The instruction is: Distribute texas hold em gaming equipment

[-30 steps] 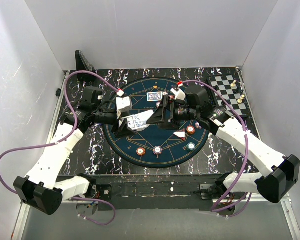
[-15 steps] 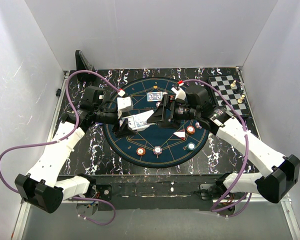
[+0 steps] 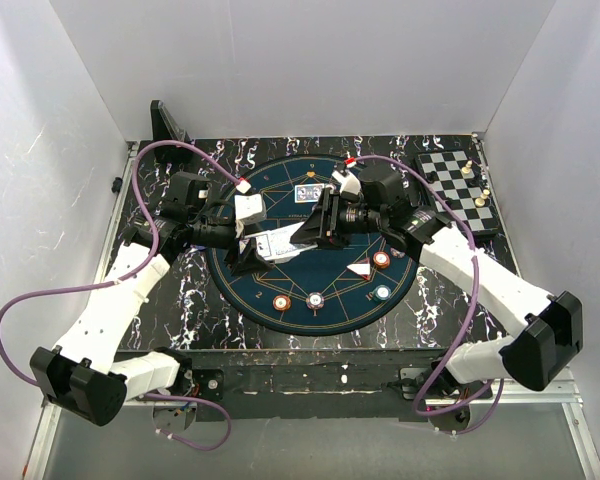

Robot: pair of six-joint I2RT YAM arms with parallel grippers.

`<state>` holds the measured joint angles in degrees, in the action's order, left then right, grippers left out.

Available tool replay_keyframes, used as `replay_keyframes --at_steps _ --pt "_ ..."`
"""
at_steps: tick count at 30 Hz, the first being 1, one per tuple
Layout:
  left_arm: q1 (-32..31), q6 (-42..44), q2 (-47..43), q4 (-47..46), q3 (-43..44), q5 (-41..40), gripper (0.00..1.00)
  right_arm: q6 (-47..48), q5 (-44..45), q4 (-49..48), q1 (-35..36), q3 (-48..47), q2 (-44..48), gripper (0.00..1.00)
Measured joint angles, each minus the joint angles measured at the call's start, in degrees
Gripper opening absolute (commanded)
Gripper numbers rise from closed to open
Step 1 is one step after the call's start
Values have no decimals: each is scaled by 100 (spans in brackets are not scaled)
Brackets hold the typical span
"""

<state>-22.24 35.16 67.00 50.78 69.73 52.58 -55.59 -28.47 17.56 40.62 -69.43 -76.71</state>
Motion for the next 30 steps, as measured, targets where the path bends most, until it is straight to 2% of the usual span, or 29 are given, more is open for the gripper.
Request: replay_keyframes --at_steps 7,16,22,24,30 --pt "0 -35 2 -7 0 70 36 4 50 31 -13 2 219 35" --pt "0 -63 2 -24 0 107 36 13 138 247 -175 98 691 30" --pt "0 -66 2 -24 0 120 36 31 142 352 -251 186 820 6" --pt "0 -66 2 -22 0 120 36 26 146 361 -271 186 833 2" --pt "0 -70 2 -24 0 122 36 37 131 476 -345 181 938 1"
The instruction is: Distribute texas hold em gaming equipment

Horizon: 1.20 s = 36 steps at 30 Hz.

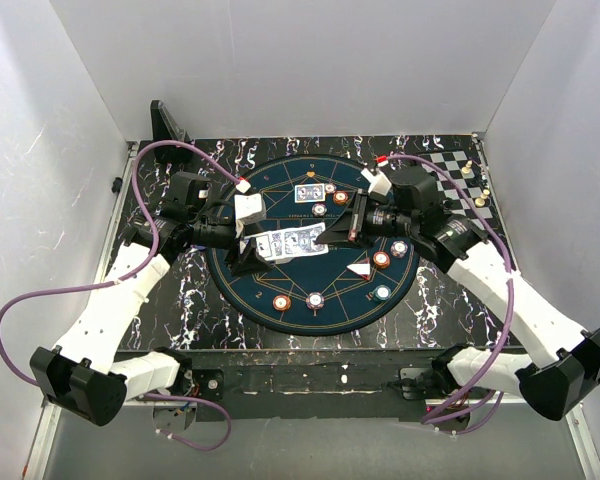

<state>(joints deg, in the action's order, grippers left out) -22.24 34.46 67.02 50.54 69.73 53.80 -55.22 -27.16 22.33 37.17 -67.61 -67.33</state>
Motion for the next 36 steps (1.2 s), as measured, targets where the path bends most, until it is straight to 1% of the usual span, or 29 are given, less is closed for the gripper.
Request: replay_keyframes --at_steps 6,9,11,13,16,19,22,25,28,36 --pt "0 -15 0 2 0 -4 36 221 0 706 -555 -284 361 1" --pt "0 -20 0 0 0 -7 36 365 -39 960 -907 -538 564 1" --pt "0 -22 0 0 0 -7 36 433 -87 1008 -1102 -544 673 1" --pt "0 -42 0 0 0 -4 36 485 -157 1029 -1296 -424 752 1" --pt "0 -61 0 2 0 -7 36 529 -295 887 -1561 83 756 1" --pt "0 -90 0 2 0 -7 36 614 -321 758 -1727 675 457 1" --pt "0 -109 0 2 0 -4 36 754 -315 627 -1792 984 -229 1" --pt "0 -127 -4 2 0 -7 36 898 -293 479 -1799 1047 -960 1" --pt "0 -160 -9 2 0 -2 36 986 -247 256 -1799 1049 -1397 1" --pt "0 -212 -57 -4 0 9 36 1058 50 -332 -1797 1239 -1996 1"
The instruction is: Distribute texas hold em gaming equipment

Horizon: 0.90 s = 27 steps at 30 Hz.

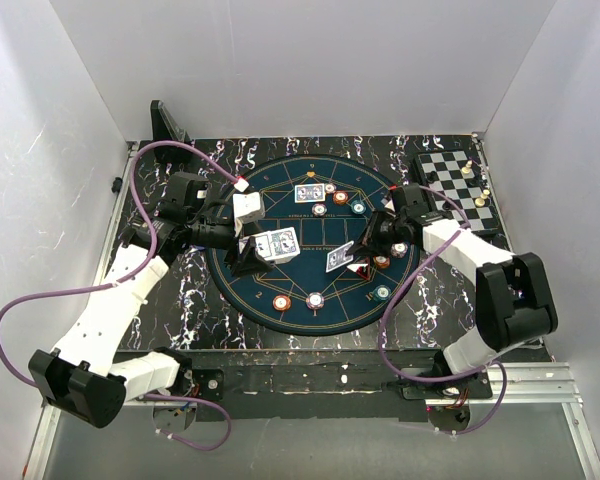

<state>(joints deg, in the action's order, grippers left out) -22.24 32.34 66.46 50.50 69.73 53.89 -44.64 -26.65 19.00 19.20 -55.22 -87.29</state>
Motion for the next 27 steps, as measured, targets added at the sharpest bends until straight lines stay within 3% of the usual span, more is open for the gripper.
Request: replay_keyframes --at_steps 9,14,19,24,26,27 --pt "0 -39 -26 -2 0 33 37 98 428 -195 -9 380 -407 1" --pt "0 -83 -26 -2 0 85 37 199 575 35 -4 374 -422 34" --pt "0 -101 -26 -2 0 85 37 339 745 568 7 262 -402 47" --pt "0 -114 -26 -2 0 98 37 466 1025 1274 15 -2 74 53" --pt "0 -131 -26 -13 0 103 37 485 1075 1521 17 -223 413 66" --pt "0 -136 -26 -22 0 103 37 476 1067 1582 22 -317 564 77"
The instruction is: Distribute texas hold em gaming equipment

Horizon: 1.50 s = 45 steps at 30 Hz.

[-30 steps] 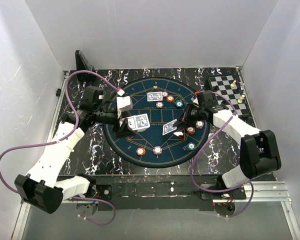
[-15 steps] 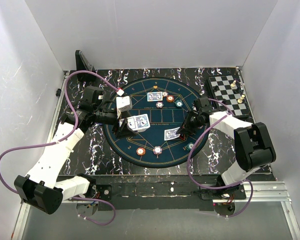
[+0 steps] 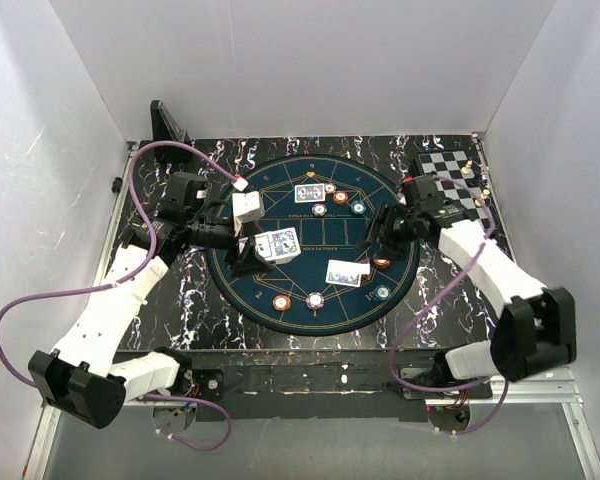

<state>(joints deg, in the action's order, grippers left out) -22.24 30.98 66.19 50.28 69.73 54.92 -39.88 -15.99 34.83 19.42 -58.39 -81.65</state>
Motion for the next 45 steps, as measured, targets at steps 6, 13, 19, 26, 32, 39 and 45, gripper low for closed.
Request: replay_keyframes --at_steps 6,13,19,26,32,39,45 --pt "0 -11 0 -39 0 2 37 -181 -417 166 101 -916 999 86" --pt "0 -11 0 -63 0 22 38 -608 -1080 -221 940 -1606 1088 88" --pt "0 -13 0 -72 0 59 38 -883 -1298 -544 1526 -1744 728 89" --pt "0 -28 0 -109 0 70 37 -1099 -1298 -848 2033 -1759 376 91" --pt "0 -42 0 -136 0 74 38 -1303 -1432 -1294 2214 -1744 302 88" --pt "0 -61 0 -146 0 81 38 -1543 -1578 -1753 2310 -1637 70 66" --pt "0 -98 0 -144 0 81 38 -1631 -1620 -1860 2378 -1563 15 54"
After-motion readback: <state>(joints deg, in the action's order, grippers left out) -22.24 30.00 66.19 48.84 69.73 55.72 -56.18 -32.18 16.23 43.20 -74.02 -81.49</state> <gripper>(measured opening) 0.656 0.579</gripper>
